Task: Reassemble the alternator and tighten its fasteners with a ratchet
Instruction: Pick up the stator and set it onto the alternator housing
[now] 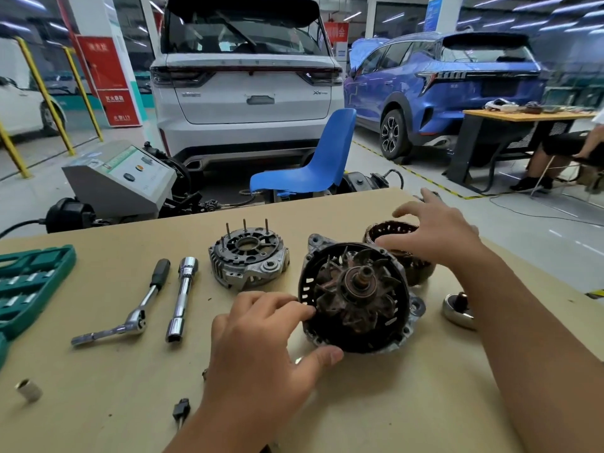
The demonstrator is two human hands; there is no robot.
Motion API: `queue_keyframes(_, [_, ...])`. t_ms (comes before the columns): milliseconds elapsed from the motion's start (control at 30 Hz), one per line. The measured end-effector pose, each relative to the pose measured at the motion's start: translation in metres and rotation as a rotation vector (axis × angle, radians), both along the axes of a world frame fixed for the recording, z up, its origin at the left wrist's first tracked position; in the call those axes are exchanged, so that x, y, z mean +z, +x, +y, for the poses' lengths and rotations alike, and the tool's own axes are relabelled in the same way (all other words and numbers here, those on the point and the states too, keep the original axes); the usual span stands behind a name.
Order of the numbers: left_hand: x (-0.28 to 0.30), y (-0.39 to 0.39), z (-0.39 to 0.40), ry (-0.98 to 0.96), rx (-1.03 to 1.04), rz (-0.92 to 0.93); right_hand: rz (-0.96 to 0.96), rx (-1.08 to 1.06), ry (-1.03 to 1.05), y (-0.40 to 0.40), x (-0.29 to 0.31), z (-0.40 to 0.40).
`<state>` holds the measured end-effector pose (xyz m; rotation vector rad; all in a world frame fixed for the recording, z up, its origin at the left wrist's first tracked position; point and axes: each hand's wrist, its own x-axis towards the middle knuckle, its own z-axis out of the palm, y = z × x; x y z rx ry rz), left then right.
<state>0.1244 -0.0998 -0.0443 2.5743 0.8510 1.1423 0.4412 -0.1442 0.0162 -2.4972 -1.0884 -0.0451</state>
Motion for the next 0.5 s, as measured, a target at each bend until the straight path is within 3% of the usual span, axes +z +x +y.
queue_keyframes(167, [0.003, -0.004, -0.002, -0.042, -0.01, 0.026, 0.337, 0.299, -0.035, 0.004, 0.001, -0.016])
queue_keyframes(333, [0.008, -0.009, -0.002, -0.078, -0.031, 0.056, 0.365, 0.388, -0.191, 0.012, 0.009, -0.031])
queue_keyframes(500, [0.01, -0.009, -0.006, -0.131, -0.055, 0.066, 0.373, 0.334, 0.009, 0.008, 0.003, -0.03])
